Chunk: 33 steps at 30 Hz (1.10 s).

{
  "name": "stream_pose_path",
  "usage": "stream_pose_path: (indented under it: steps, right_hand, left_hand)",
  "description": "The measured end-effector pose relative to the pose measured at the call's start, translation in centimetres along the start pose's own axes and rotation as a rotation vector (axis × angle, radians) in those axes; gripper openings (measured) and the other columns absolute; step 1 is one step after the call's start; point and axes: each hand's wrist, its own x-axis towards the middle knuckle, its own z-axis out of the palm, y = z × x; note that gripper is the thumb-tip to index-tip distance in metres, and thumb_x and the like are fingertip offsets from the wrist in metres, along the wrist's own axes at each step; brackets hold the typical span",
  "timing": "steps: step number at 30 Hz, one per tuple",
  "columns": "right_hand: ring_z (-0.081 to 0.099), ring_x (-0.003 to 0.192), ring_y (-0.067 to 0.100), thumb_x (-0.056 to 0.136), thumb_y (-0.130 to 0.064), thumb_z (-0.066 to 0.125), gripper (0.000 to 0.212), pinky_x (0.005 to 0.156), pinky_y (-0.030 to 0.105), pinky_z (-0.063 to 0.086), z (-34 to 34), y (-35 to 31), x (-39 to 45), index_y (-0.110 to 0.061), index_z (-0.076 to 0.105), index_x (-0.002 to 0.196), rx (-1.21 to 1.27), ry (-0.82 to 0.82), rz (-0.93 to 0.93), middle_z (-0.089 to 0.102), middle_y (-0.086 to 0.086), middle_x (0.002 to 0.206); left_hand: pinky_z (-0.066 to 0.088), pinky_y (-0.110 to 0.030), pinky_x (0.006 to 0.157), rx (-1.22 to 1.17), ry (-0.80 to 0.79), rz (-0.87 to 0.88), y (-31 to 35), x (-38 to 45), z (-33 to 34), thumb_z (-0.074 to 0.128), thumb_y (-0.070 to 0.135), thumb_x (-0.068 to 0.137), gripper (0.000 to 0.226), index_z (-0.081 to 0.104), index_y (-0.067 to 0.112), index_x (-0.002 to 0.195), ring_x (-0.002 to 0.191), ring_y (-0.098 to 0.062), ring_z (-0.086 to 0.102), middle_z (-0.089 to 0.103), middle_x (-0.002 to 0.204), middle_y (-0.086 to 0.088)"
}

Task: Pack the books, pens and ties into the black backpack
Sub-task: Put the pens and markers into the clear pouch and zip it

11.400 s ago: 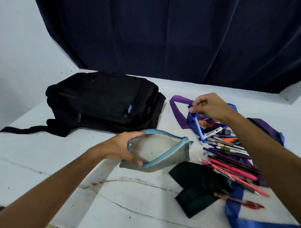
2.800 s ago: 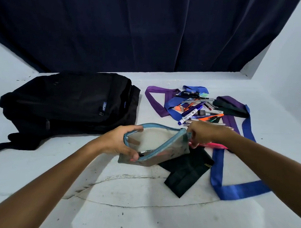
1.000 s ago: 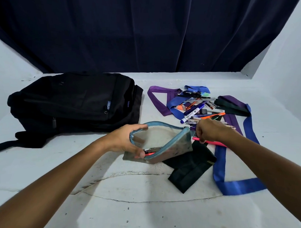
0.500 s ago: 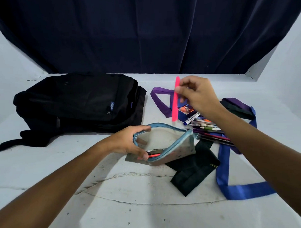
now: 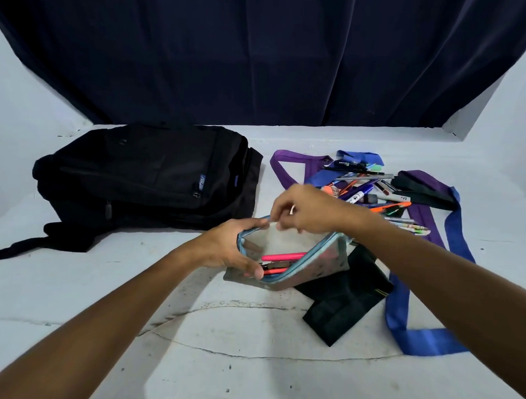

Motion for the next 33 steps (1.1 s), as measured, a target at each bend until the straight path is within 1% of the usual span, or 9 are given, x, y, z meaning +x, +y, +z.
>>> stream_pose_path:
  steps: [2,5,9,12,19,23,25,30,33]
  right_hand:
    - [0.055,0.048,-0.001,0.087,0.001,0.062,0.014,0.053,0.018,0.046,-1.9,1.1,-0.1,-0.011,0.070,0.088,0.118,0.186,0.006,0.067,0.005,0.077]
    - [0.054,0.049,-0.002,0.083,0.008,0.056,0.022,0.058,0.022,0.046,-3.9,4.0,-0.7,-0.010,0.068,0.078,0.115,0.344,0.095,0.064,0.000,0.070]
    - [0.057,0.050,0.010,0.084,0.004,0.058,0.023,0.059,0.024,0.046,-3.2,9.8,-1.8,-0.009,0.067,0.067,-0.118,0.093,0.314,0.066,0.001,0.063]
    - [0.056,0.047,0.011,0.078,-0.002,0.072,0.005,0.053,0.022,0.044,-1.4,12.5,-2.6,-0.006,0.071,0.079,-0.241,-0.070,0.440,0.067,0.001,0.064]
    - [0.048,0.062,0.004,0.076,-0.012,0.079,0.013,0.050,0.022,0.031,0.0,13.2,-2.8,-0.014,0.070,0.085,-0.346,0.029,0.458,0.055,-0.010,0.070]
    - [0.058,0.072,0.017,0.082,-0.007,0.068,0.013,0.058,0.027,0.044,-0.1,13.5,-2.7,-0.016,0.064,0.074,-0.339,0.012,0.424,0.059,-0.004,0.072]
    - [0.060,0.075,0.024,0.084,-0.005,0.063,0.021,0.066,0.030,0.049,-1.1,13.1,-2.2,-0.016,0.059,0.067,-0.244,0.140,0.363,0.062,0.001,0.074]
    - [0.052,0.059,0.013,0.092,-0.009,0.062,0.011,0.057,0.020,0.043,-4.4,6.7,-1.3,-0.010,0.058,0.082,0.229,0.705,0.121,0.058,0.004,0.072]
    - [0.056,0.050,0.009,0.093,-0.007,0.061,0.011,0.051,0.020,0.046,-5.2,2.4,-1.2,-0.011,0.057,0.084,0.512,0.738,-0.069,0.061,0.005,0.072]
  left_hand:
    - [0.046,-0.011,0.093,-0.009,0.005,-0.020,0.1,0.0,0.0,0.090,0.064,0.028,0.135,0.039,0.024,0.147,0.115,0.007,0.056,0.051,0.134,0.022]
    - [0.047,-0.025,0.104,-0.013,0.004,-0.045,0.0,0.2,0.0,0.091,0.066,0.027,0.141,0.037,0.021,0.149,0.123,-0.003,0.054,0.050,0.139,0.015]
    - [0.049,-0.028,0.102,-0.025,-0.019,-0.051,0.5,0.4,0.1,0.091,0.065,0.026,0.140,0.039,0.020,0.147,0.120,-0.006,0.056,0.052,0.135,0.015]
    - [0.046,-0.032,0.106,0.005,-0.015,-0.039,0.8,0.6,0.2,0.090,0.068,0.025,0.141,0.038,0.022,0.148,0.122,-0.006,0.056,0.050,0.141,0.013]
    - [0.040,-0.038,0.113,0.048,-0.016,-0.041,1.0,0.7,0.4,0.087,0.072,0.027,0.141,0.036,0.023,0.149,0.131,-0.009,0.049,0.048,0.144,0.013]
    - [0.041,-0.040,0.112,0.048,-0.017,-0.045,1.1,0.6,0.4,0.088,0.072,0.028,0.141,0.036,0.023,0.150,0.131,-0.009,0.048,0.048,0.144,0.011]
    - [0.041,-0.039,0.112,0.047,-0.013,-0.051,1.2,0.5,0.4,0.087,0.072,0.027,0.141,0.037,0.024,0.149,0.131,-0.009,0.047,0.048,0.143,0.013]
    - [0.041,-0.038,0.112,0.023,-0.009,-0.047,0.8,0.6,0.4,0.090,0.069,0.029,0.141,0.036,0.020,0.150,0.131,-0.010,0.049,0.049,0.143,0.011]
    - [0.040,-0.037,0.112,0.033,-0.005,-0.038,0.8,0.6,0.5,0.088,0.071,0.028,0.142,0.036,0.021,0.150,0.131,-0.007,0.048,0.048,0.143,0.013]
